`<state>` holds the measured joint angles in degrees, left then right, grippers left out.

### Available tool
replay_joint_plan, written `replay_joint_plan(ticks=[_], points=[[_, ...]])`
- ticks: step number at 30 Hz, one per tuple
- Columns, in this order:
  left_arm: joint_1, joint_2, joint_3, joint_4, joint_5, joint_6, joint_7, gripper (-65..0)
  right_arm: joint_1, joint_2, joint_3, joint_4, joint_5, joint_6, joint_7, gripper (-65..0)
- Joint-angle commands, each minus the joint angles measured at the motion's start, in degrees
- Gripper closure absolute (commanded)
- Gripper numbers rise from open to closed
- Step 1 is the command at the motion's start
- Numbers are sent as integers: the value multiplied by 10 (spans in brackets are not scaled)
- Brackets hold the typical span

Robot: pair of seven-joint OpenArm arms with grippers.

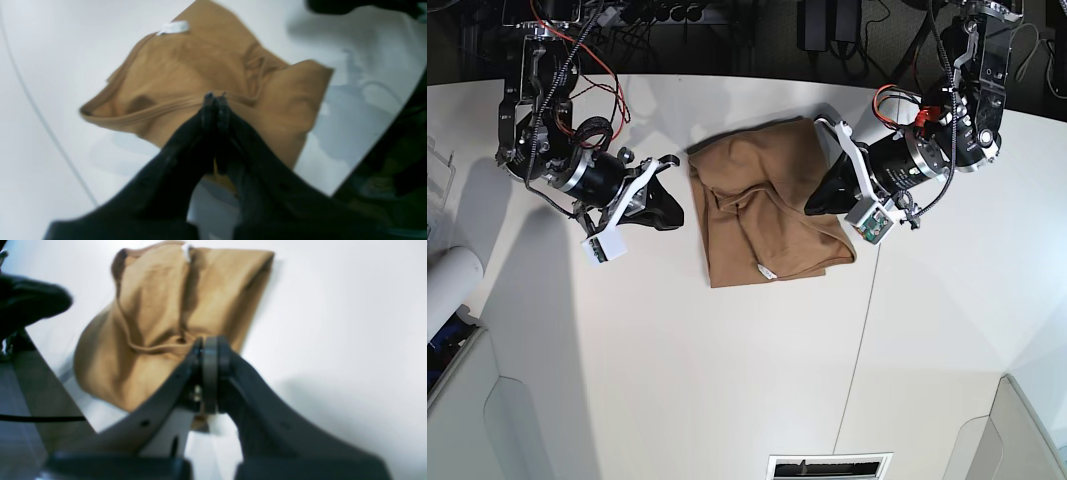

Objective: Layout the t-shirt on the table in an organized manner, then fold the t-shirt properly

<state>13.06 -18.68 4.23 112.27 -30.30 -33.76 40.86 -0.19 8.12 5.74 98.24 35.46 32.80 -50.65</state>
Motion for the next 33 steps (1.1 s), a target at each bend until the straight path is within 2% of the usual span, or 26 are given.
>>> replay_joint_plan(ticks=[1,5,9,17,25,27,30,33], points=[[9,-1,-2,9,-7,-5,-8,0,6,3,0,0,10,4,11,0],[27,0,-2,-2,-7,-17,-14,0,7,3,-2,-32,10,4,18,0],[10,0,-2,-66,1,-17,-37,0,6,3,-2,-49,10,4,28,0],[-75,-1,-2,-197,6,-17,-40,0,6,2,-8,-53,25,4,28,0],[-153,-8,-2,-273,29,-25,-34,0,3,-4,-63,-54,22,4,26,0],[-159,-16,-2,-270,8,-44,-14,0,3,-10,-62,-54,23,4,29,0],[-155,-32,-2,-255,-54,-47,16,0,3,-15,-59,-54,18,4,33,0],[-138,-47,-2,-213,-80,-62,17,0,4,-15,-51,-54,18,4,35,0]])
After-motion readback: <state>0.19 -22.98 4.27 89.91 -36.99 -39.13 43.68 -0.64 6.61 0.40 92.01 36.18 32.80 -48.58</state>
